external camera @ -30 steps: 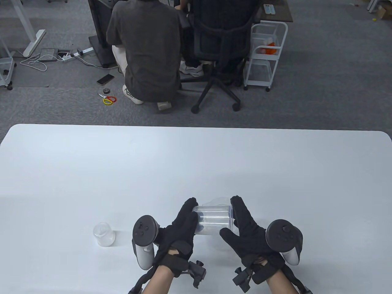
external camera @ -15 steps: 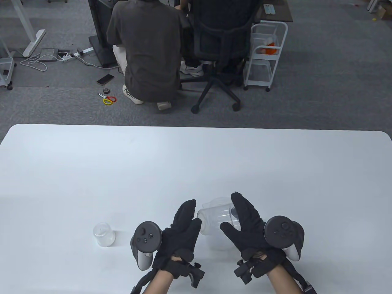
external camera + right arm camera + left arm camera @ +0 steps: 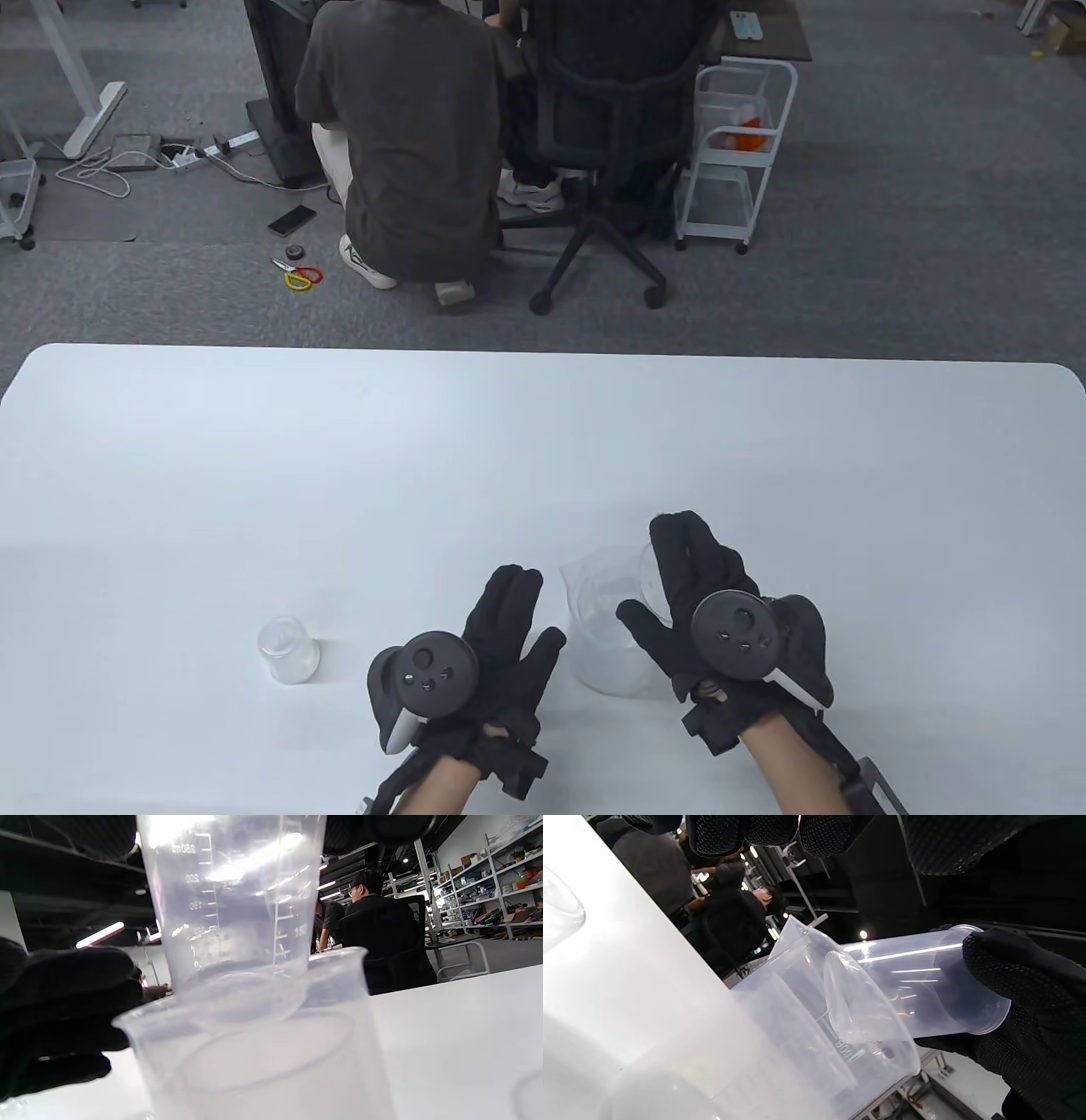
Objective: Nest plastic beakers
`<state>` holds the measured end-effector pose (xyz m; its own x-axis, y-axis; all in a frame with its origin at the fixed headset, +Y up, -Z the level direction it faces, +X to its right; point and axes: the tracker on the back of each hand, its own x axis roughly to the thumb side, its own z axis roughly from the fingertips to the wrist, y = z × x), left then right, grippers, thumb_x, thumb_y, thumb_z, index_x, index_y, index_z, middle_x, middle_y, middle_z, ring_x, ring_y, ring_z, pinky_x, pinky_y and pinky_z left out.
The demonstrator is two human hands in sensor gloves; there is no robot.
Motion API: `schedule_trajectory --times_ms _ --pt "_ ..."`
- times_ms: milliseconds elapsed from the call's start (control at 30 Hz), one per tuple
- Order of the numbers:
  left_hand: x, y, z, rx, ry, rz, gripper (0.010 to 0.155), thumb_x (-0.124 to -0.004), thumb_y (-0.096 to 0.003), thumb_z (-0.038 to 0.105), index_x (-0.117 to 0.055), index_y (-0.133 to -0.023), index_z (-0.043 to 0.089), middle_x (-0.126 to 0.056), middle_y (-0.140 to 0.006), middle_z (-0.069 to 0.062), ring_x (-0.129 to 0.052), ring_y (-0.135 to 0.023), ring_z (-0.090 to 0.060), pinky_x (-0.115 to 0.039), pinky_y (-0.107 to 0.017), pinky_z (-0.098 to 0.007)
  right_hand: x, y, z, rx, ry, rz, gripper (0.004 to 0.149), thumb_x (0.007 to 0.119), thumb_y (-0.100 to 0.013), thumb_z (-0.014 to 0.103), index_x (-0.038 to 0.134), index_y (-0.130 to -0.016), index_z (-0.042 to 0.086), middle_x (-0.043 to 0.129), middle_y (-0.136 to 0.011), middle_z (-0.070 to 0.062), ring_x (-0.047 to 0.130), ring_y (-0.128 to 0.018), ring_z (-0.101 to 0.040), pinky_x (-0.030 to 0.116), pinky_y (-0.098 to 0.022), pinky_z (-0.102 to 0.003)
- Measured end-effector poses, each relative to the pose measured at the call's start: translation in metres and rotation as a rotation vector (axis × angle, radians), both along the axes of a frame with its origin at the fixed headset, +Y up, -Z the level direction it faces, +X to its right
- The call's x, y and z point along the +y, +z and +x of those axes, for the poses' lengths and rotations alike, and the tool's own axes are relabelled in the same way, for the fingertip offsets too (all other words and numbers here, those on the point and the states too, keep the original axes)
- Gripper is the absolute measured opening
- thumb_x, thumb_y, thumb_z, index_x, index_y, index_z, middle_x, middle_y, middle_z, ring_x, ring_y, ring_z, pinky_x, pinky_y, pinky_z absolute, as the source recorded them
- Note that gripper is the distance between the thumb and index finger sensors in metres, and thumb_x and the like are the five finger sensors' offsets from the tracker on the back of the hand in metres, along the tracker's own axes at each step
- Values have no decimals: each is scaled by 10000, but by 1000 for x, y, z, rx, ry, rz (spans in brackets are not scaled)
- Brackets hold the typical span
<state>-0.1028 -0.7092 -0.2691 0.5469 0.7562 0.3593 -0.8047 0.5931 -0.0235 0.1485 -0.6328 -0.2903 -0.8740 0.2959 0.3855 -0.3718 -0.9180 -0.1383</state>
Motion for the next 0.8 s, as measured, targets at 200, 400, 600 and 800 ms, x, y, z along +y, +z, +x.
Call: schedule_trajectory --times_ms 200,400,600,800 --pt "-2 0 1 -6 -15 -4 717 -649 -476 525 -495 -1045 118 -402 -1092 -234 -543 -982 -560 -521 -662 -671 -15 -7 -9 13 73 -58 854 725 -492 586 308 -1050 93 347 -1135 -243 568 -915 -459 553 -641 -592" --pt "-2 0 1 -6 -24 -12 716 -649 -476 527 -495 -1045 120 -400 -1094 -231 -540 -985 -557 -519 -664 -671 -24 -12 -18 39 119 -89 854 722 -490 584 301 -1051 97 329 -1140 -241 538 -937 -465 529 -651 -603" --pt "-2 0 0 -6 -16 -25 718 -650 -475 528 -493 -1046 123 -397 -1095 -228 -536 -988 -556 -512 -664 -677 -27 -14 -18 62 122 -118 895 702 -469 641 286 -1054 106 327 -1149 -235 486 -981 -493 497 -665 -625" --pt "-2 0 0 -6 -4 -33 718 -650 -475 528 -494 -1045 121 -394 -1095 -229 -534 -987 -558 -511 -663 -677 -18 -13 7 -6 74 -68 836 706 -483 596 338 -1050 104 377 -1144 -230 517 -974 -490 512 -662 -623"
